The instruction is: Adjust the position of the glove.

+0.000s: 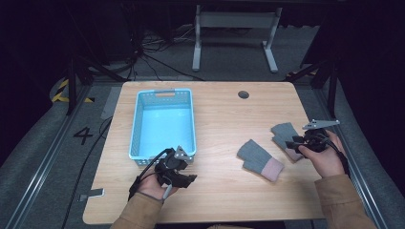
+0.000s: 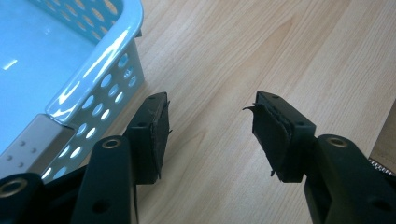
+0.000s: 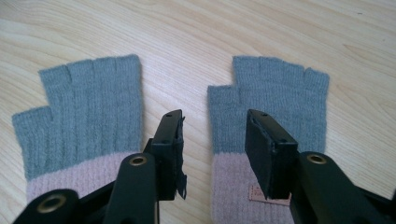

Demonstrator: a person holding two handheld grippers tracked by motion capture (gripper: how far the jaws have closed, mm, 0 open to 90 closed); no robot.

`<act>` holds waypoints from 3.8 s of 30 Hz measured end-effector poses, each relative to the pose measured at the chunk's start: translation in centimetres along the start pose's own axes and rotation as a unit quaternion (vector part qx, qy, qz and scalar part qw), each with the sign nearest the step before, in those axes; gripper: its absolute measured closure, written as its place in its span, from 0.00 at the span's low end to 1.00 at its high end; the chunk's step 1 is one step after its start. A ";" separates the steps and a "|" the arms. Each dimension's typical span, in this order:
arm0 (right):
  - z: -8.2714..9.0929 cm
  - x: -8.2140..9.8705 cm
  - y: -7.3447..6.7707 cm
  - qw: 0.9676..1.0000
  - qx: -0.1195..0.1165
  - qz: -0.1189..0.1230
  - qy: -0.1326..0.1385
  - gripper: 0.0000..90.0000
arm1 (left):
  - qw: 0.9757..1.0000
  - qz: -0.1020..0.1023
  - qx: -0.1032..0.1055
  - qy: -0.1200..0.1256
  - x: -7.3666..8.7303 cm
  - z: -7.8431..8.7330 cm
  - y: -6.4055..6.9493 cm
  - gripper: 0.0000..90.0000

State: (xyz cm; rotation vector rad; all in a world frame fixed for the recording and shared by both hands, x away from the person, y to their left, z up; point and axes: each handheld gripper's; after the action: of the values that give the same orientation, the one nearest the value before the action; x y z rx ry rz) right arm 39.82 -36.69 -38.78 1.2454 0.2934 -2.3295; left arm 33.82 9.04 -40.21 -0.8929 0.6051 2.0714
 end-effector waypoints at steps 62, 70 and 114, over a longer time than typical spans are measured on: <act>-5.9 1.5 -7.1 0.986 -0.120 0.067 -0.092 0.53 | 0.999 0.019 0.036 0.003 -0.4 0.1 -0.2 0.45; -5.9 1.4 -7.4 0.987 -0.108 0.068 -0.099 0.76 | 0.999 0.020 0.035 0.004 -0.4 0.0 -0.1 0.45; -4.1 -1.3 -11.6 0.949 -0.254 0.181 -0.055 0.94 | 0.999 0.022 0.032 0.003 -0.4 0.2 -0.1 0.45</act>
State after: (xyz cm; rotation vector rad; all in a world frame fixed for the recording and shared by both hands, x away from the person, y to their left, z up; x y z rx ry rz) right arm 37.47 -24.66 -40.44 0.8298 0.5370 -1.8392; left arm 34.01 9.05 -39.84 -0.8572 0.6965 2.0762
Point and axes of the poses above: each handheld gripper's, and its own axes: z roughly backward along the jaws, x roughly out of its underside, y roughly to its right, and after that the axes turned 14 degrees about y, right-handed
